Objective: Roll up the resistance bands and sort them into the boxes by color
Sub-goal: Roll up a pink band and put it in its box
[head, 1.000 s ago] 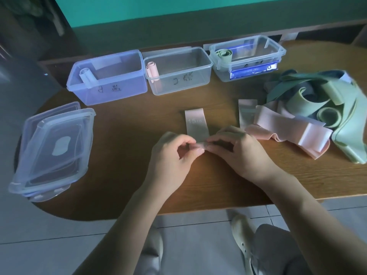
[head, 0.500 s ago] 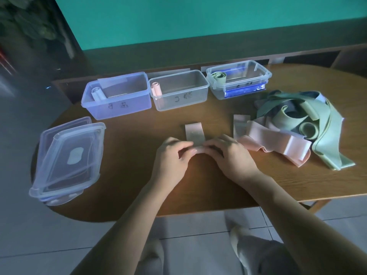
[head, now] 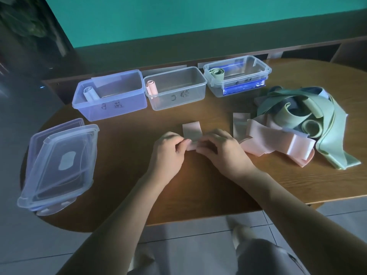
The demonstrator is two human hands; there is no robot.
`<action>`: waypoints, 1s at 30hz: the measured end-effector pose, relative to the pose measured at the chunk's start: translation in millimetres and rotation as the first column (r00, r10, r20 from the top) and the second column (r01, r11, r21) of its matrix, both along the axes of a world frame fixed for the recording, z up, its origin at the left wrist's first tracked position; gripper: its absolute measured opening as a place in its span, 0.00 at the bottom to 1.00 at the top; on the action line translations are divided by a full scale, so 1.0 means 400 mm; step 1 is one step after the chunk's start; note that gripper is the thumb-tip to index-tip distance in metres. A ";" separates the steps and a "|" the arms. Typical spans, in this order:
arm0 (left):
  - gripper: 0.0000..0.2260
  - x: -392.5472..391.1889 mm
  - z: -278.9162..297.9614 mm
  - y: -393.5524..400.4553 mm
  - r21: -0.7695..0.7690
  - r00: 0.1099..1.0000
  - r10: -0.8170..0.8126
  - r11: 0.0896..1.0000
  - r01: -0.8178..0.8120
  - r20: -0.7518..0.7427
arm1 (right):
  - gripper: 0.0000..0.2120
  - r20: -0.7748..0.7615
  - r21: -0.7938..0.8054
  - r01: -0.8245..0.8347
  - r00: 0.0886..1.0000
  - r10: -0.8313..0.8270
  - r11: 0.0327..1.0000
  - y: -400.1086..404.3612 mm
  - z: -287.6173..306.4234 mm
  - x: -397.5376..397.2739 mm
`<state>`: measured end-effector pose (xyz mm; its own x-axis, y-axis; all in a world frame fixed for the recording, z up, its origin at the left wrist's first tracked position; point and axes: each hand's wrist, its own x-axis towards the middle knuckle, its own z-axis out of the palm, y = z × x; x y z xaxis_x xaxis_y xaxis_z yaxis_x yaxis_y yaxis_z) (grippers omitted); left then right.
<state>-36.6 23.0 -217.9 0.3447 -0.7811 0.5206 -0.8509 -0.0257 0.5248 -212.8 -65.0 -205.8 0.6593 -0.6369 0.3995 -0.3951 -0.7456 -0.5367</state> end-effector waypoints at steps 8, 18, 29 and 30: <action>0.11 -0.018 0.031 0.019 0.143 0.986 -0.034 0.988 0.058 -0.163 | 0.09 0.023 0.109 -0.029 0.999 0.026 0.994 -0.025 0.016 0.003; 0.10 -0.011 0.019 -0.008 0.070 0.992 0.066 0.996 -0.059 -0.105 | 0.09 0.031 0.125 -0.054 0.998 0.051 0.991 -0.053 0.013 0.021; 0.03 0.002 0.012 -0.045 -0.056 1.000 0.006 0.998 -0.005 0.022 | 0.15 -0.052 0.081 0.044 0.998 -0.040 0.996 -0.089 0.000 0.052; 0.04 0.002 0.012 -0.048 -0.046 1.000 0.006 0.999 -0.005 0.027 | 0.15 -0.041 0.084 0.057 0.998 -0.053 0.995 -0.090 0.000 0.054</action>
<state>-35.7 3.7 -213.1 0.3341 -0.7542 0.5654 -0.8647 -0.0065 0.5023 -191.2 -100.9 -205.6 0.6363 -0.7031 0.3173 -0.4559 -0.6746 -0.5805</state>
